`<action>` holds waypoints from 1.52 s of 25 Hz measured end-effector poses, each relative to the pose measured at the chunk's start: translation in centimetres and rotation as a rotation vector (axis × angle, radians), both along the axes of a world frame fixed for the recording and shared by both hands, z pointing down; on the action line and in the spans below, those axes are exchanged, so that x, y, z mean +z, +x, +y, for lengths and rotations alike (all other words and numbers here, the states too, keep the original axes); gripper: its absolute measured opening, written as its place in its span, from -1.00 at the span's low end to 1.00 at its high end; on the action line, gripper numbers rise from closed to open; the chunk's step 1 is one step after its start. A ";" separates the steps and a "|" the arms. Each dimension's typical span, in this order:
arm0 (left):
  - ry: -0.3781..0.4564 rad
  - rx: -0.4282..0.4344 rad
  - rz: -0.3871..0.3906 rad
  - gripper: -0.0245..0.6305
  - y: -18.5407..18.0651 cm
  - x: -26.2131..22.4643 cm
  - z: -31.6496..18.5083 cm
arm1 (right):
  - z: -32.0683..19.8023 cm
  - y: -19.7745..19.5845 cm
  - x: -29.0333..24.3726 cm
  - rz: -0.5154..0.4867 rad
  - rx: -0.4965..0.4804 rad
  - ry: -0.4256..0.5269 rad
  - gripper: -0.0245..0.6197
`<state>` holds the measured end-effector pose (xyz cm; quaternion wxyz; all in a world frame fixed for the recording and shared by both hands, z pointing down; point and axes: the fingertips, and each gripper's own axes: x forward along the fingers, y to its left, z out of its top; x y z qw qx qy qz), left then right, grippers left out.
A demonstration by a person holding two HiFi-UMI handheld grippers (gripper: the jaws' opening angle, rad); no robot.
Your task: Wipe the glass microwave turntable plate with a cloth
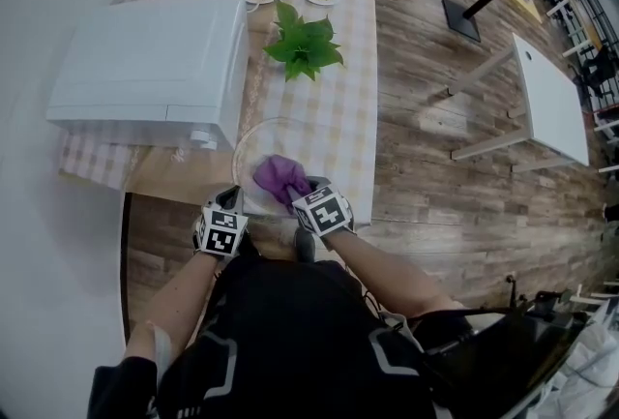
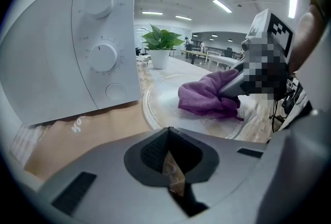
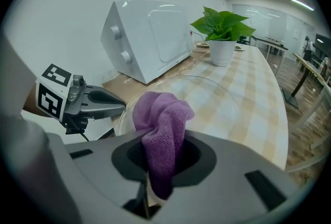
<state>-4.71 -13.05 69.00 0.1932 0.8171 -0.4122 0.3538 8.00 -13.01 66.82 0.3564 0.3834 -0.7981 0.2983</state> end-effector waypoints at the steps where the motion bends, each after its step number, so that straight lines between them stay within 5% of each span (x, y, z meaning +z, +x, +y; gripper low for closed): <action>1: 0.005 0.006 -0.006 -0.90 0.0 0.0 0.0 | 0.1 0.6 -0.1 0.004 0.013 -0.001 -0.70; 19: 0.005 -0.024 0.006 -0.90 -0.3 0.0 -0.3 | 2.6 9.3 -1.3 0.049 0.195 -0.001 -0.69; 26: 0.011 -0.085 0.083 -0.90 -0.4 -0.8 -0.7 | 3.2 3.7 -5.9 -0.003 -0.084 0.122 -0.70; 38: 0.002 -0.118 0.089 -0.90 -2.6 -2.2 -0.2 | 2.4 -8.7 -8.7 -0.174 -0.312 0.150 -0.70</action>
